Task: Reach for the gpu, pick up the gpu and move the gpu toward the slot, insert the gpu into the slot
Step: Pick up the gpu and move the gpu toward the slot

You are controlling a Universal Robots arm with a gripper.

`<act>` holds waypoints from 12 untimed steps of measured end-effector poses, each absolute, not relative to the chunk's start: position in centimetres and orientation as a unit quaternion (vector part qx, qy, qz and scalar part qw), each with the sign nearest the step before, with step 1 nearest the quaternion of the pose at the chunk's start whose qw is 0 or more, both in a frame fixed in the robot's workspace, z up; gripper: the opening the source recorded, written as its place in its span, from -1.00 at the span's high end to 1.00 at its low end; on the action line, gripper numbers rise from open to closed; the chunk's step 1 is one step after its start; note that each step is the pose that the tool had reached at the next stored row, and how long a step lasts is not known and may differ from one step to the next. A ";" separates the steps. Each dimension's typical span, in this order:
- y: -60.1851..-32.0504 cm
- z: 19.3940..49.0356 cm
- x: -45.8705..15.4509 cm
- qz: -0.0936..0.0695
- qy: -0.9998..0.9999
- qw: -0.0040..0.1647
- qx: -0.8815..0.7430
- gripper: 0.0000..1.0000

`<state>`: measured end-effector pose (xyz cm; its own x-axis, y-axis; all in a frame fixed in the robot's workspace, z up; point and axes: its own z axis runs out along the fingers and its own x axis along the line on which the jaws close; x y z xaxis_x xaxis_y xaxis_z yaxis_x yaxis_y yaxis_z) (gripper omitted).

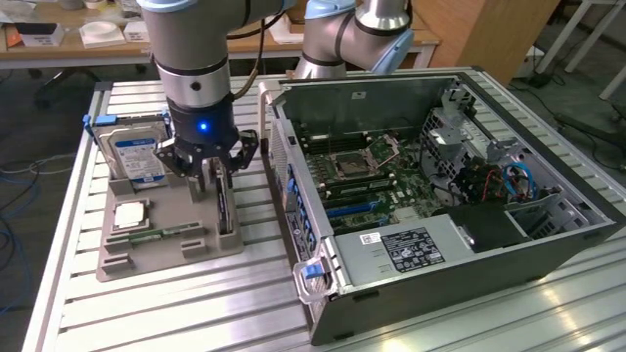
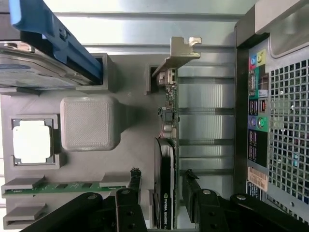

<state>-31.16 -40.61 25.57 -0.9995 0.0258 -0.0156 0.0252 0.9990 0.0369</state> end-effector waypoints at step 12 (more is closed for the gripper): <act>-40.6 24.2 -30.7 0.018 0.999 0.008 0.035 0.06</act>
<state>-30.70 -40.61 24.18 -0.9974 0.0706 -0.0155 0.0700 0.9968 0.0375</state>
